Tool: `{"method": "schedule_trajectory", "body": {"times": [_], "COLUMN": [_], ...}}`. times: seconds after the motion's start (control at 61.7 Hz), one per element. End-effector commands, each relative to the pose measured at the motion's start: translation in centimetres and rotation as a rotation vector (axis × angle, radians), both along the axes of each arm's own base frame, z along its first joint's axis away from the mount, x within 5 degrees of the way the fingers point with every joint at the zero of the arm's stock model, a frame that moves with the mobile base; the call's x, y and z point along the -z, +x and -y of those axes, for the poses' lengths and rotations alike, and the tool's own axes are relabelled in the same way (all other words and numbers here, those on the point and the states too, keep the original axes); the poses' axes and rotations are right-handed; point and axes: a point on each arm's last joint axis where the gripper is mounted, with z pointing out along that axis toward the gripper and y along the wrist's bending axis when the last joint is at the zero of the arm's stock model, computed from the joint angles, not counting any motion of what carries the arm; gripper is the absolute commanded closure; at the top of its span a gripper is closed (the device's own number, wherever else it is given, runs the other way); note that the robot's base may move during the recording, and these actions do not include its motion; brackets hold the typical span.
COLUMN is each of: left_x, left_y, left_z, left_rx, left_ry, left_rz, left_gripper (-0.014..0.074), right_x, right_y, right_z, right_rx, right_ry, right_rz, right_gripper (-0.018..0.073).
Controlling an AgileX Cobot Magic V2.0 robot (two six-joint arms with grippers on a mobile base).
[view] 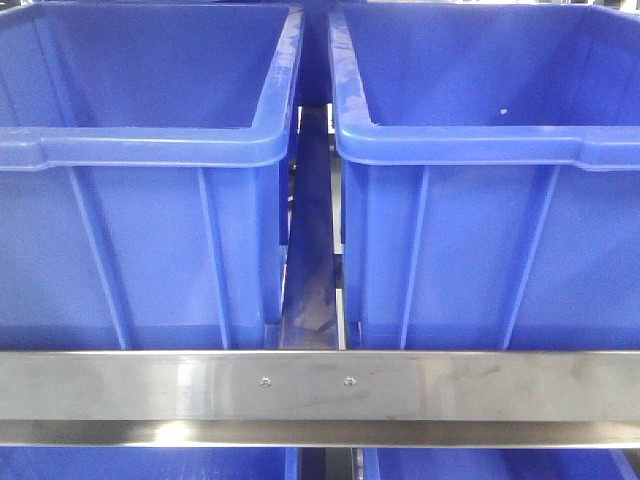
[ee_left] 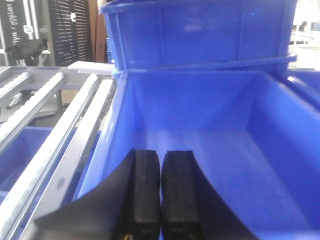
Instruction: Sort and place red and blue blocks on shelf
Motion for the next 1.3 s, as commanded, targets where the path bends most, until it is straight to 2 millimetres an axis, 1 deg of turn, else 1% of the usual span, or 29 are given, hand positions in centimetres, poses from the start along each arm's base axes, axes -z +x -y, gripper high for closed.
{"method": "schedule_trajectory", "body": {"times": [0.0,0.113,0.243,0.34,0.454,0.502,1.28], "left_x": [0.1,2.3,3.5,4.7,6.9,7.2,7.1], "left_y": [-0.5,-1.0,-1.3,-1.3,-1.2,-1.3,-1.4], "left_z": [-0.3,-0.3,-0.3,-0.3,-0.2,-0.2,-0.2], "left_rx": [-0.025,-0.027,-0.031,-0.029,-0.019,-0.01,-0.012], "left_ry": [-0.019,0.012,0.084,0.076,0.001,0.002,0.015], "left_rz": [0.124,0.121,0.131,0.111,0.071,0.031,0.052], "left_gripper": [0.0472,0.0472,0.0472,0.0472,0.0472,0.0472,0.0472], "right_x": [-1.6,-1.6,-1.6,-1.6,-1.6,-1.6,-1.6], "right_y": [-0.4,-0.4,-0.4,-0.4,-0.4,-0.4,-0.4], "right_z": [0.1,0.1,0.1,0.1,0.1,0.1,0.1], "right_rx": [0.013,0.013,0.013,0.013,0.013,0.013,0.013], "right_ry": [-0.007,-0.007,-0.007,-0.007,-0.007,-0.007,-0.007], "right_rz": [0.124,0.124,0.124,0.124,0.124,0.124,0.124], "right_gripper": [0.0503,0.0503,0.0503,0.0503,0.0503,0.0503,0.0503]}}
